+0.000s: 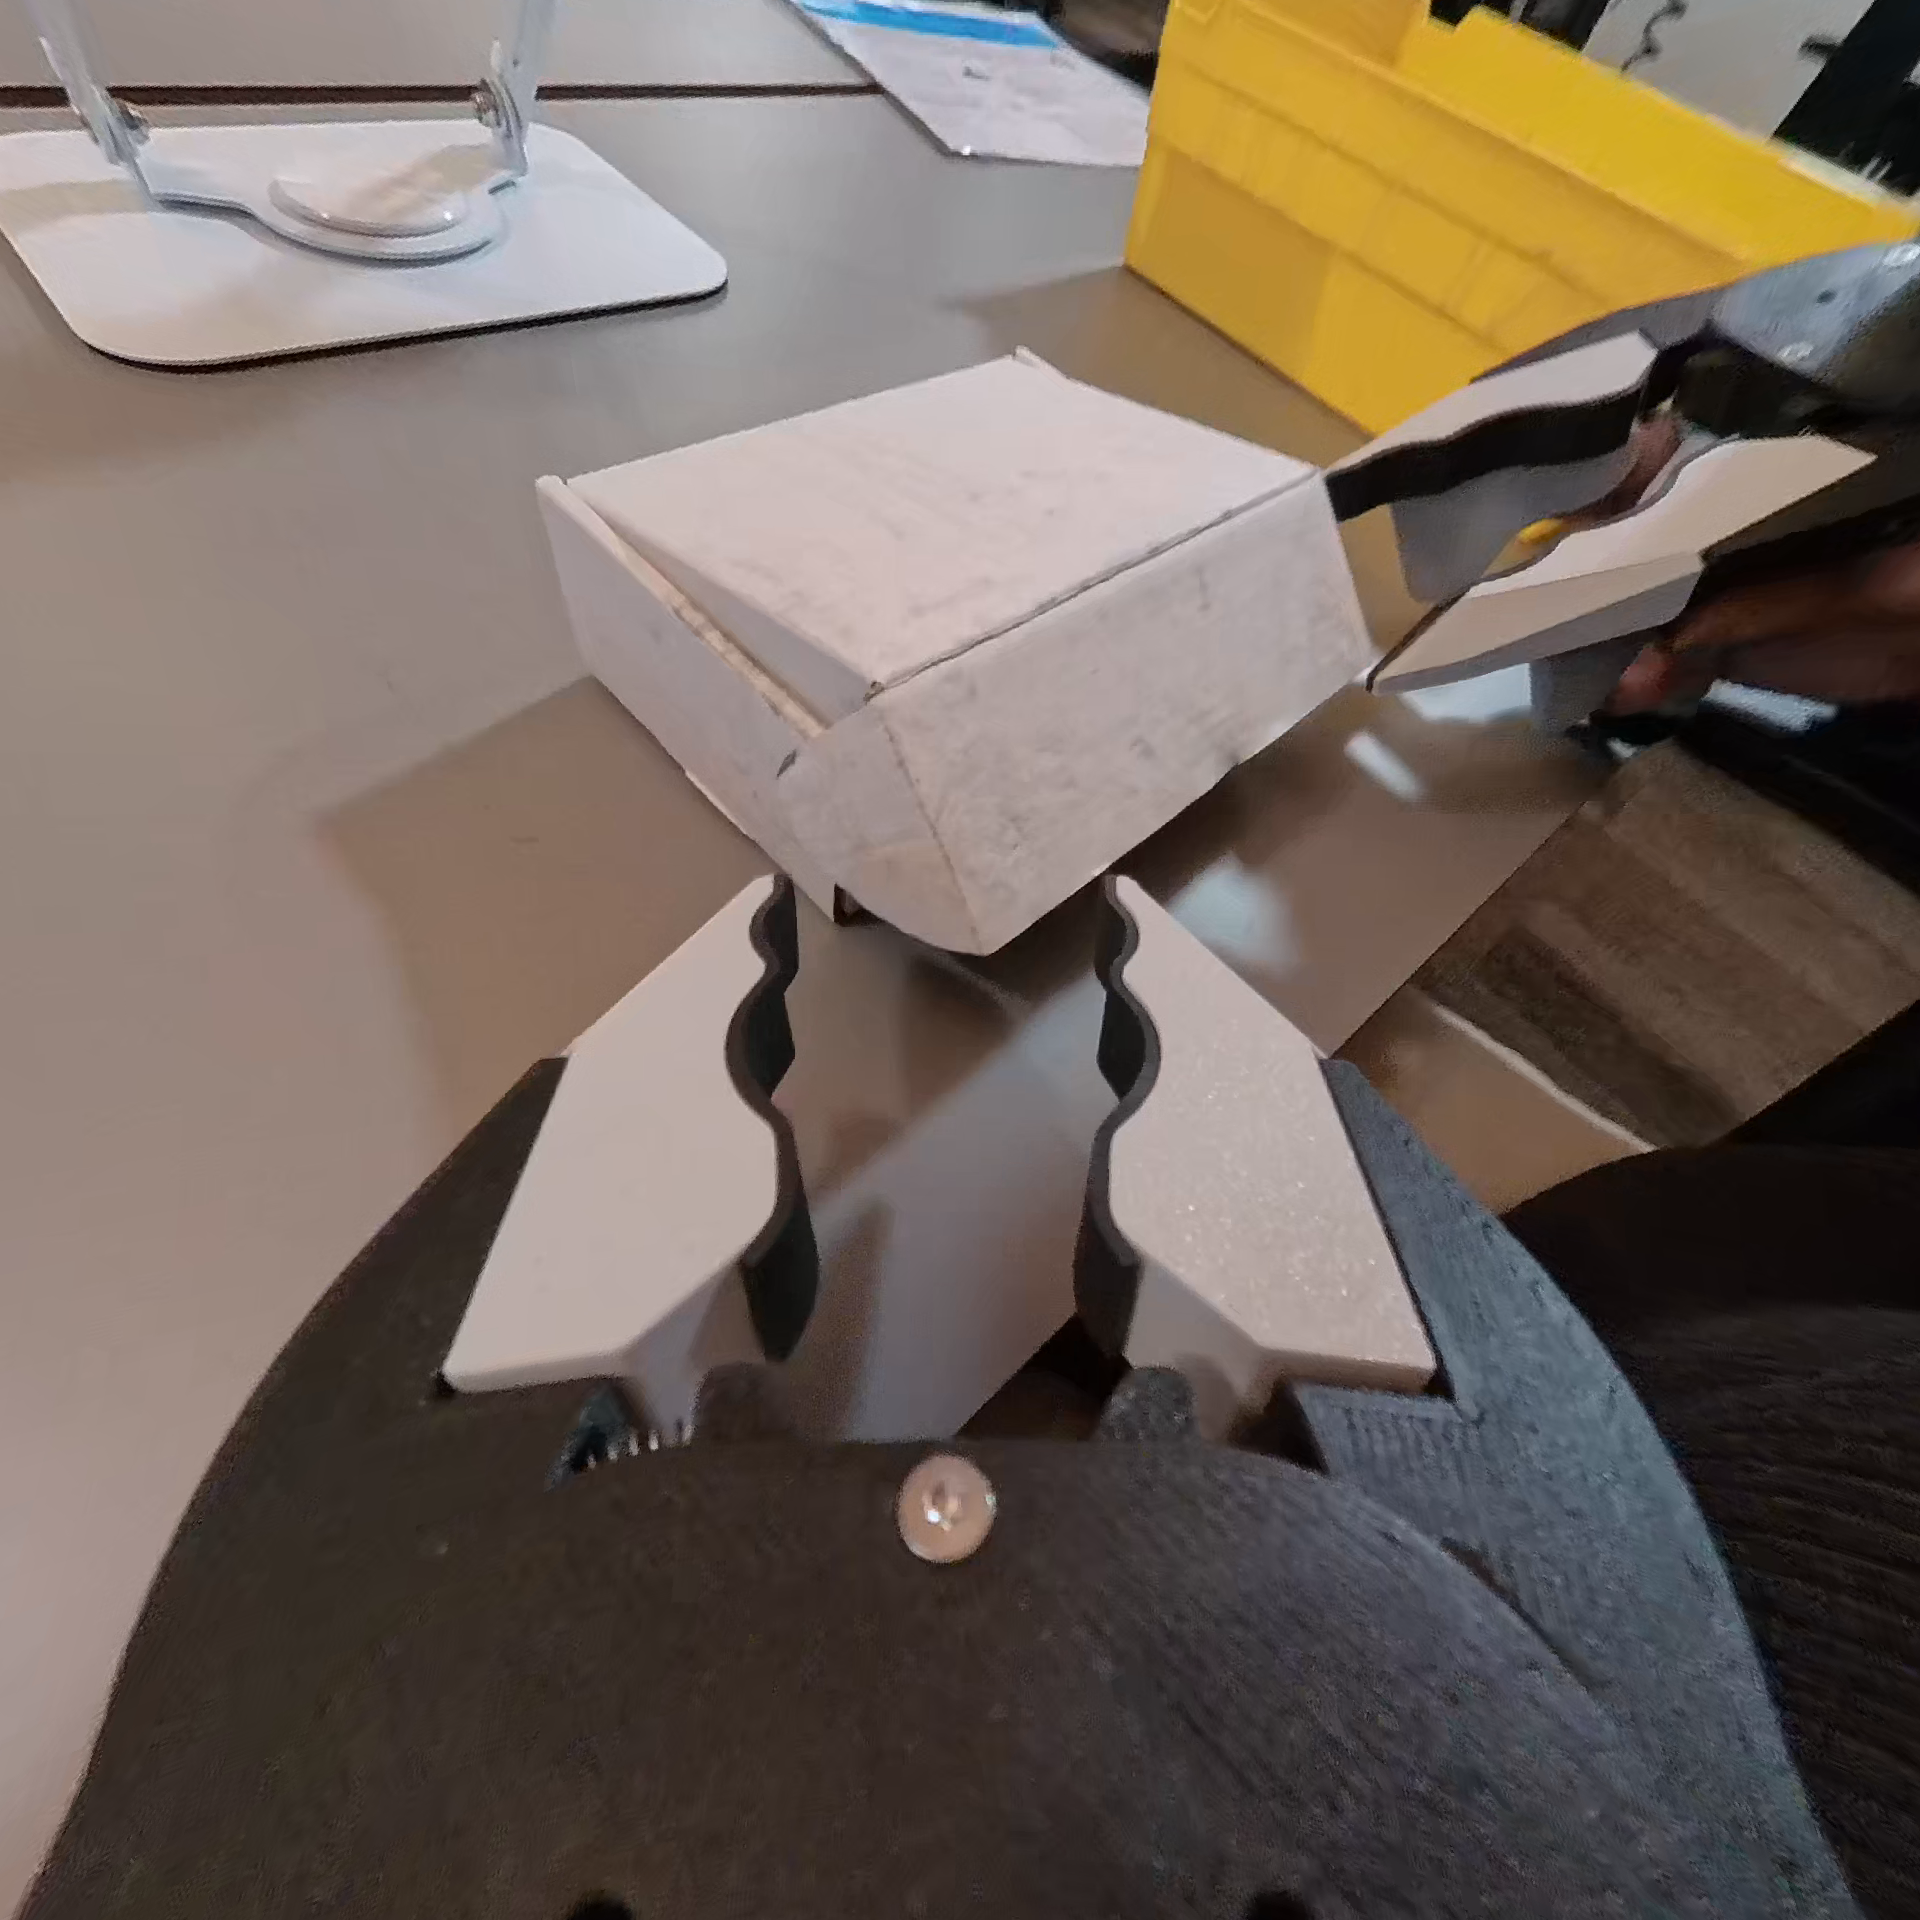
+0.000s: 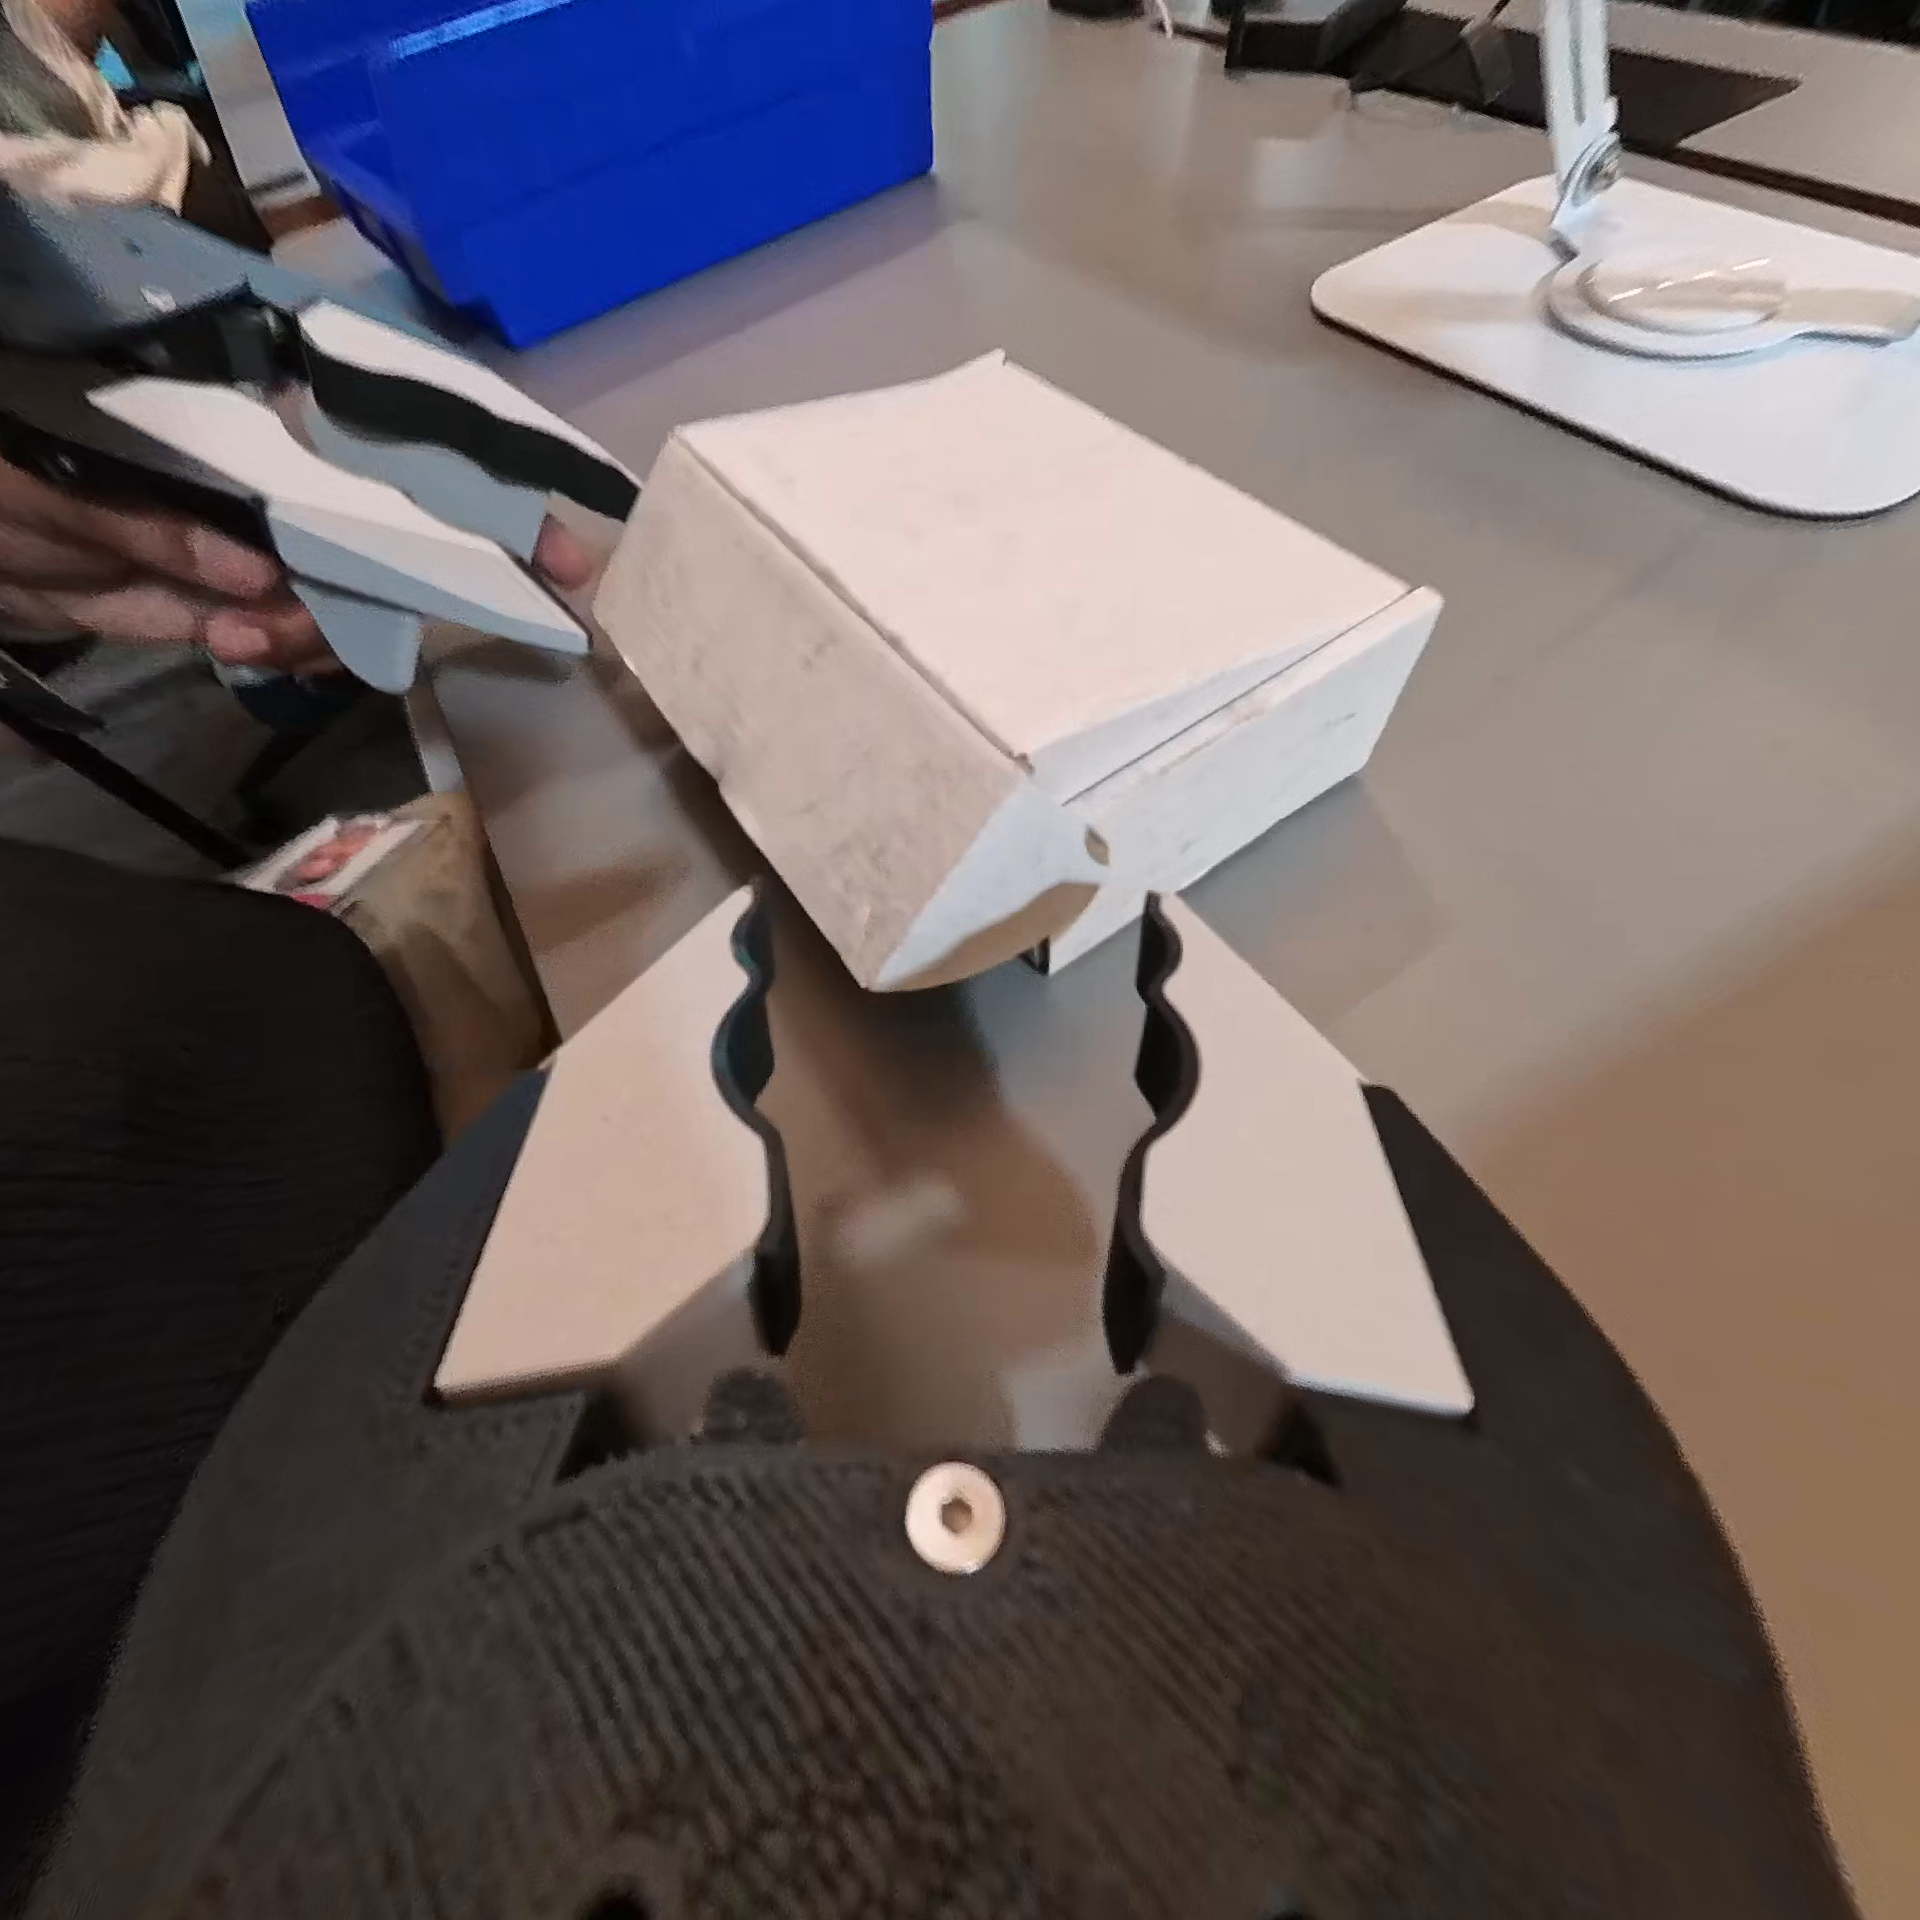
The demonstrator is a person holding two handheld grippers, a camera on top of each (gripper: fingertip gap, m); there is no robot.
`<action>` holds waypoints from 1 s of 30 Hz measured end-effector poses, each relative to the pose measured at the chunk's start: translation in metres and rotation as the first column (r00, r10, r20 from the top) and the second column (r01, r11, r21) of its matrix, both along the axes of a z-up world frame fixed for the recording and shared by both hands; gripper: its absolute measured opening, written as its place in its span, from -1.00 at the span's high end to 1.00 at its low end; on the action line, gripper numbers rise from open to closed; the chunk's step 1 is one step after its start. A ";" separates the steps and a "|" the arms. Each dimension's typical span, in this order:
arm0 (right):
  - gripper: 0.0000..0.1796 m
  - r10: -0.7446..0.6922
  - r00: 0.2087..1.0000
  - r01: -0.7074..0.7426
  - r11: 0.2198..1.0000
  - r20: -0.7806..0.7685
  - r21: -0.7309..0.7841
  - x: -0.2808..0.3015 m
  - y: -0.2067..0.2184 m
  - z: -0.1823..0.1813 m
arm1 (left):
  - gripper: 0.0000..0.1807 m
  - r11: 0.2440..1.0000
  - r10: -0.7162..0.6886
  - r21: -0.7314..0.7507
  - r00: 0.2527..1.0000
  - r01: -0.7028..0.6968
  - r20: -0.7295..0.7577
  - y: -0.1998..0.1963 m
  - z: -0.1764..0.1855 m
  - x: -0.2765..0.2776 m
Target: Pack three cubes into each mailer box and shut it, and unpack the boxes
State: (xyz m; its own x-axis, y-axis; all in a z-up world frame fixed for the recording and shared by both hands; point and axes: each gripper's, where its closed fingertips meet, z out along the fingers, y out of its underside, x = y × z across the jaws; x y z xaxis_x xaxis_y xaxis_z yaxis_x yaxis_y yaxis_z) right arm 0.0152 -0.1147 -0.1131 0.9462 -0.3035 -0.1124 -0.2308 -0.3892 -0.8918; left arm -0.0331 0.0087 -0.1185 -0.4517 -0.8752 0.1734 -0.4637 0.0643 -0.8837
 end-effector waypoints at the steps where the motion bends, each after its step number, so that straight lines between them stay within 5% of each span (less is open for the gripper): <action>1: 0.20 0.011 1.000 -0.011 1.000 0.005 -0.023 -0.001 0.001 -0.005 | 0.39 0.999 0.002 0.035 1.000 -0.002 -0.002 0.001 -0.003 0.000; 12: 0.29 0.072 0.970 -0.029 0.982 0.233 -0.184 -0.011 0.002 -0.013 | 0.59 0.845 -0.032 0.532 0.988 -0.054 0.150 0.006 -0.020 0.005; 23: 0.62 0.075 0.963 -0.036 0.988 0.258 -0.151 -0.016 0.003 -0.001 | 0.79 0.869 -0.007 0.482 0.971 -0.112 0.237 0.009 0.000 0.007; 30: 0.63 0.082 0.972 -0.055 0.991 0.220 -0.124 -0.020 0.006 0.002 | 0.77 0.881 -0.011 0.460 0.967 -0.110 0.253 0.010 0.005 0.005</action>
